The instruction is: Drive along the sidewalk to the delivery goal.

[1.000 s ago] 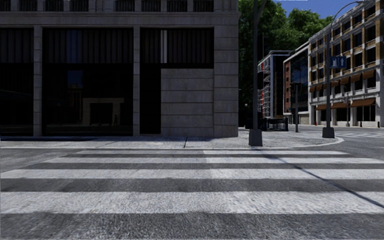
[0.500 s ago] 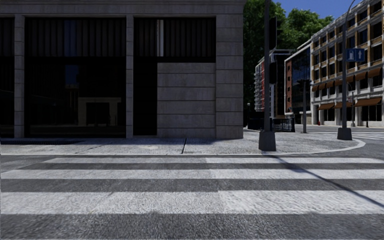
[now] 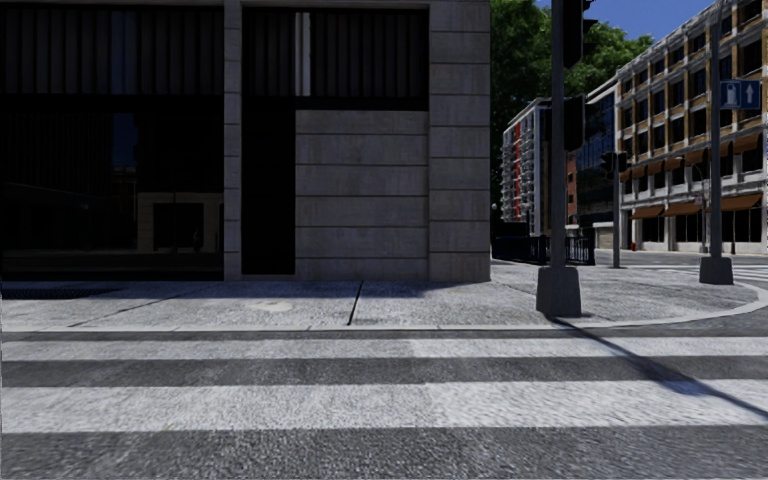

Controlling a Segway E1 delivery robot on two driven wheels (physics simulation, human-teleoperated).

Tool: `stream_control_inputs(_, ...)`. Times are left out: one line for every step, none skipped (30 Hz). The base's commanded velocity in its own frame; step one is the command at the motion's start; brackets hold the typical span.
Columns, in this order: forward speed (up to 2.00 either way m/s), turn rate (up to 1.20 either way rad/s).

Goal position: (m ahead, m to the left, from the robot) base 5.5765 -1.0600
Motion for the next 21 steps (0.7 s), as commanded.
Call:
stream_control_inputs(2.00, -0.23)
stream_control_inputs(2.00, -0.23)
stream_control_inputs(2.00, -0.23)
stream_control_inputs(2.00, -0.23)
stream_control_inputs(2.00, -0.23)
stream_control_inputs(2.00, -0.23)
stream_control_inputs(2.00, -0.23)
stream_control_inputs(2.00, -0.23)
stream_control_inputs(2.00, -0.23)
stream_control_inputs(2.00, -0.23)
stream_control_inputs(2.00, -0.23)
stream_control_inputs(2.00, -0.23)
stream_control_inputs(2.00, -0.23)
stream_control_inputs(2.00, -0.23)
stream_control_inputs(2.00, -0.22)
stream_control_inputs(2.00, -0.15)
stream_control_inputs(2.00, -0.01)
stream_control_inputs(2.00, 0.00)
stream_control_inputs(2.00, 0.00)
stream_control_inputs(2.00, 0.00)
stream_control_inputs(2.00, 0.00)
